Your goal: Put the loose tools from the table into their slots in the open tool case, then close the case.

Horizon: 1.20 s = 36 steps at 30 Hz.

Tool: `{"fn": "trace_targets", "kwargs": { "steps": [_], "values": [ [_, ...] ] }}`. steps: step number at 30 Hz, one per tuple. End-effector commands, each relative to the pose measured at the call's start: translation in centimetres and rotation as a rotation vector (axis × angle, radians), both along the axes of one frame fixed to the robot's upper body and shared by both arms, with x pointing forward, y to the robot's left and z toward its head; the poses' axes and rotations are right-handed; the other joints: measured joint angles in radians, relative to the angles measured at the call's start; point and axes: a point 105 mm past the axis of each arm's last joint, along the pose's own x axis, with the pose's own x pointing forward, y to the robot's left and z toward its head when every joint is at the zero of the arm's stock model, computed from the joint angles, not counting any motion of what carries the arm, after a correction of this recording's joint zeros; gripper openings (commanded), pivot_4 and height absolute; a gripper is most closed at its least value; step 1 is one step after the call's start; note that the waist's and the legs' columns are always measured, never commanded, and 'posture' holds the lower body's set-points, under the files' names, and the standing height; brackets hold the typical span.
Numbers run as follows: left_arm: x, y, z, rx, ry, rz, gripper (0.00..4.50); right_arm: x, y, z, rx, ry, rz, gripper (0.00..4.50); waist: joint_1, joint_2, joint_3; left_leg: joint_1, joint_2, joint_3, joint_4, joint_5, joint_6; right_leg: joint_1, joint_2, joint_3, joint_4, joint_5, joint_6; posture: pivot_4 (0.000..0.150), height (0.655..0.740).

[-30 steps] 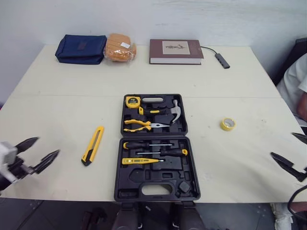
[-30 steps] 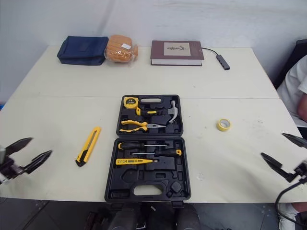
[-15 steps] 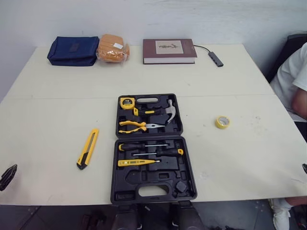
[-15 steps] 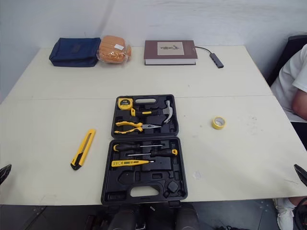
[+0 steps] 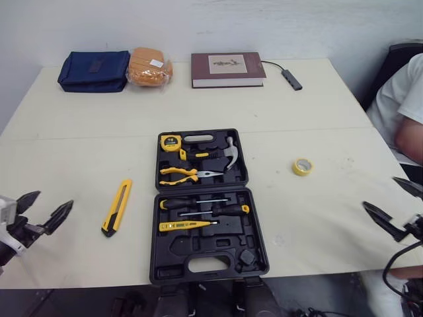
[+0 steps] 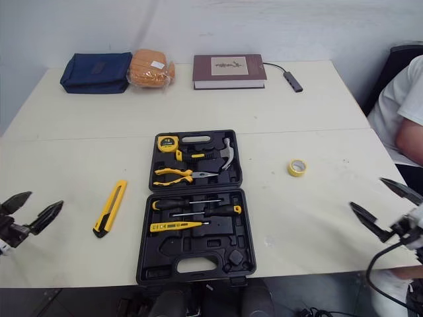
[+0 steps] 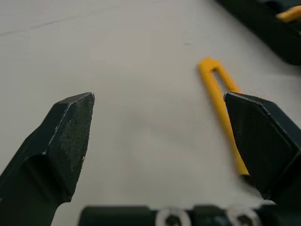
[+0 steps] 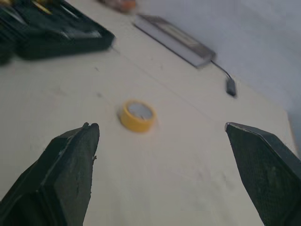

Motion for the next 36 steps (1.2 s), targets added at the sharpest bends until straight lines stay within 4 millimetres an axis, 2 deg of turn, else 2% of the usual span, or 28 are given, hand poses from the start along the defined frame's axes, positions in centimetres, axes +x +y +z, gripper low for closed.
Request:
{"fn": "trace_targets", "kwargs": {
  "steps": [1,3,5,10,13,15,18,28,30,33,36],
  "values": [
    [0.0,-3.6,0.6,-0.054,0.040,-0.096,4.43,-0.7,4.4,1.3,-0.026,-0.036,0.201,4.50,0.004,0.001,0.001,0.000,0.000,0.000,0.000,0.000,0.000,0.000,0.000,0.000,0.000,0.000,0.000,0.150,0.7400],
    [0.5,-5.0,-0.4,-0.001,0.109,-0.108,4.43,-0.3,6.8,2.3,0.017,-0.063,0.286,4.50,0.010,0.001,0.001,0.000,-0.001,0.000,0.001,0.000,0.000,0.000,-0.001,0.000,0.000,0.000,0.000,0.150,0.7400],
    [1.0,-4.8,-1.3,0.068,0.175,-0.032,4.43,-0.3,8.4,2.9,0.027,-0.068,0.356,4.50,0.021,0.001,0.001,0.000,-0.001,0.000,0.001,0.000,0.000,0.000,0.000,0.000,0.001,0.000,0.000,0.150,0.7400],
    [2.4,-5.3,-1.8,0.046,0.239,0.144,4.43,-0.4,10.8,3.0,-0.007,-0.060,0.488,4.50,0.032,0.001,0.001,0.001,-0.001,0.000,0.001,0.001,0.000,0.001,0.000,0.001,0.001,0.000,0.000,0.150,0.7400],
    [2.6,-5.4,-2.2,0.040,0.281,0.210,4.43,-0.4,11.3,3.1,-0.007,-0.061,0.512,4.50,0.033,0.000,0.001,0.001,-0.001,0.000,0.001,0.001,0.001,0.001,0.000,0.000,0.001,0.000,0.000,0.150,0.7400],
    [2.8,-6.6,-2.9,0.041,0.315,0.191,4.43,-0.7,12.0,3.1,-0.020,-0.042,0.555,4.50,0.033,0.000,0.002,0.000,-0.001,0.000,0.001,0.001,0.001,0.001,0.001,0.000,0.000,0.000,0.000,0.150,0.7400],
    [3.0,-7.2,-3.9,0.036,0.343,0.222,4.43,-0.9,12.7,3.2,-0.025,-0.028,0.590,4.50,0.032,-0.001,0.002,0.000,-0.001,0.001,0.002,0.001,0.000,0.001,0.001,0.000,0.001,0.000,0.000,0.150,0.7400],
    [3.8,-7.3,-5.5,-0.001,0.401,0.270,4.43,-0.6,12.4,2.9,-0.037,-0.030,0.562,4.50,0.047,-0.002,0.002,0.001,-0.001,0.000,0.002,0.002,-0.001,0.001,0.002,0.001,0.003,0.000,0.000,0.150,0.7400],
    [3.5,-7.1,-6.5,0.016,0.451,0.263,4.43,-0.5,12.2,2.8,-0.040,-0.032,0.551,4.50,0.050,-0.002,0.002,0.001,-0.001,0.000,0.003,0.002,-0.001,0.001,0.002,0.001,0.003,0.000,0.000,0.150,0.7400],
    [2.9,-7.0,-7.8,0.043,0.491,0.252,3.58,-0.4,11.7,2.5,-0.041,-0.035,0.527,4.50,0.049,-0.002,0.002,0.003,-0.001,0.001,0.002,0.002,-0.001,0.002,0.002,0.002,0.003,0.000,0.000,0.150,0.7400],
    [2.6,-6.7,-8.6,0.041,0.503,0.261,2.25,-0.3,10.8,1.9,-0.045,-0.040,0.493,4.50,0.050,-0.001,0.001,0.004,-0.001,0.003,0.001,0.002,-0.001,0.002,0.002,0.003,0.002,0.000,0.000,0.150,0.7400]
  ]
}}
